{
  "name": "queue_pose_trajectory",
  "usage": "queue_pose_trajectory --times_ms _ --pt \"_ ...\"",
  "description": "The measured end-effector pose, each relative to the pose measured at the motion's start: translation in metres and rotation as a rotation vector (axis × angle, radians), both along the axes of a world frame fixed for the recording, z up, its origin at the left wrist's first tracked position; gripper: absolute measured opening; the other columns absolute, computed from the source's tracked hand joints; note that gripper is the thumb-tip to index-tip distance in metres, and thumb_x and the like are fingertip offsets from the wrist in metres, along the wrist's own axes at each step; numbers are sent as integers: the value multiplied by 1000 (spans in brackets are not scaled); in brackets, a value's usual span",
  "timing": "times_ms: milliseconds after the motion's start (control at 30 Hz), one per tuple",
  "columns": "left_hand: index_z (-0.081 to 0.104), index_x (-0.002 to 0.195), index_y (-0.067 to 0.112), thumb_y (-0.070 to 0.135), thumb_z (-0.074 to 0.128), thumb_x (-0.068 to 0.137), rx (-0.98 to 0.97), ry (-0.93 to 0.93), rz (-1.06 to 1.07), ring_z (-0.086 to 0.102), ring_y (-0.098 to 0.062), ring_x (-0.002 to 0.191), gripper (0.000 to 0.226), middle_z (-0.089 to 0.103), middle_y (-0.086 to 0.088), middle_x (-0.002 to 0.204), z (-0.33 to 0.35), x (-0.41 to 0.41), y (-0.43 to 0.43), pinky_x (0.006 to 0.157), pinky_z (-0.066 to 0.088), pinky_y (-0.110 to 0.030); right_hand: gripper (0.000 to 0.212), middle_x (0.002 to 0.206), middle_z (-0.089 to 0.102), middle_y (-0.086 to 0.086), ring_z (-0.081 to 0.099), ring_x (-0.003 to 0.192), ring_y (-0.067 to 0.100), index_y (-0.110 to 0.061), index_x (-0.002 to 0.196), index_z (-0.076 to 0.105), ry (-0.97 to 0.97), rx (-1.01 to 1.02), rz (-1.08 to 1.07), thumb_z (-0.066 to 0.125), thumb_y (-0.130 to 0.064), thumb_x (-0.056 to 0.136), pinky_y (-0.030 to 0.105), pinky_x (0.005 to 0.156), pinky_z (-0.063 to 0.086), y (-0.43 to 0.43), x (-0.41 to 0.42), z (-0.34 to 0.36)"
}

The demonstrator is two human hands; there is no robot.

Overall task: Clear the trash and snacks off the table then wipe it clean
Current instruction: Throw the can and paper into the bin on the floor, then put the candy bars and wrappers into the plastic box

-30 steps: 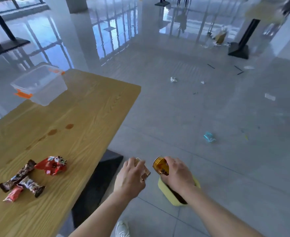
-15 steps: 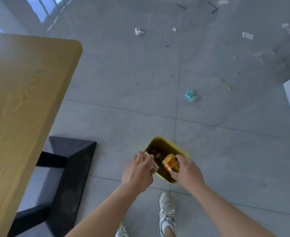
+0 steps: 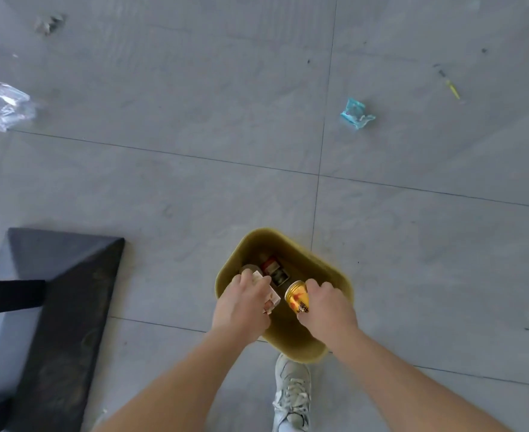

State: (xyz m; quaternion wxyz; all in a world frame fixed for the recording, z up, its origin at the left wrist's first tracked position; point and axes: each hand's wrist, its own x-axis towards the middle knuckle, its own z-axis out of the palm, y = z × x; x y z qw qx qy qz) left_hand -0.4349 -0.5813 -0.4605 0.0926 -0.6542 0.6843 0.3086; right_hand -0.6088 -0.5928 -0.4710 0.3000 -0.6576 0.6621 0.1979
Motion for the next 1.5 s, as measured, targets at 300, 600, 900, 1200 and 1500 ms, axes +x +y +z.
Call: queue_pose_trajectory --times_ms 300,600,900,1200,1500 --pt "45 133 30 32 73 79 58 -150 -115 48 -23 105 61 49 -4 123 -50 -21 -9 91 47 -36 54 119 58 8 58 108 27 -24 131 42 -20 13 67 69 -42 88 35 87 52 -8 -1 -55" --pt "46 134 26 33 64 87 -2 -202 -136 46 -24 109 51 50 -4 123 -45 -11 0 103 41 -40 37 124 56 7 54 111 26 -23 128 47 -57 -46 89 60 -33 95 36 96 49 0 1 -52" --pt "41 136 25 39 55 89 -96 -133 -107 36 -31 131 51 45 -7 135 -4 5 8 117 25 -49 37 121 56 4 51 108 24 -24 130 47 -98 -116 74 56 -33 95 35 95 47 -5 4 -10" --pt "38 137 26 40 50 88 -143 -126 -64 34 -31 130 52 43 -8 136 63 28 6 116 21 -48 31 119 55 2 49 108 23 -25 125 46 -95 -158 101 52 -33 95 36 92 47 -12 16 60" --pt "32 142 25 42 49 90 -208 -152 43 26 -34 139 57 35 -12 149 178 57 10 118 16 -50 33 121 55 1 49 110 22 -25 127 45 -111 -215 142 48 -34 96 34 88 46 -11 34 174"
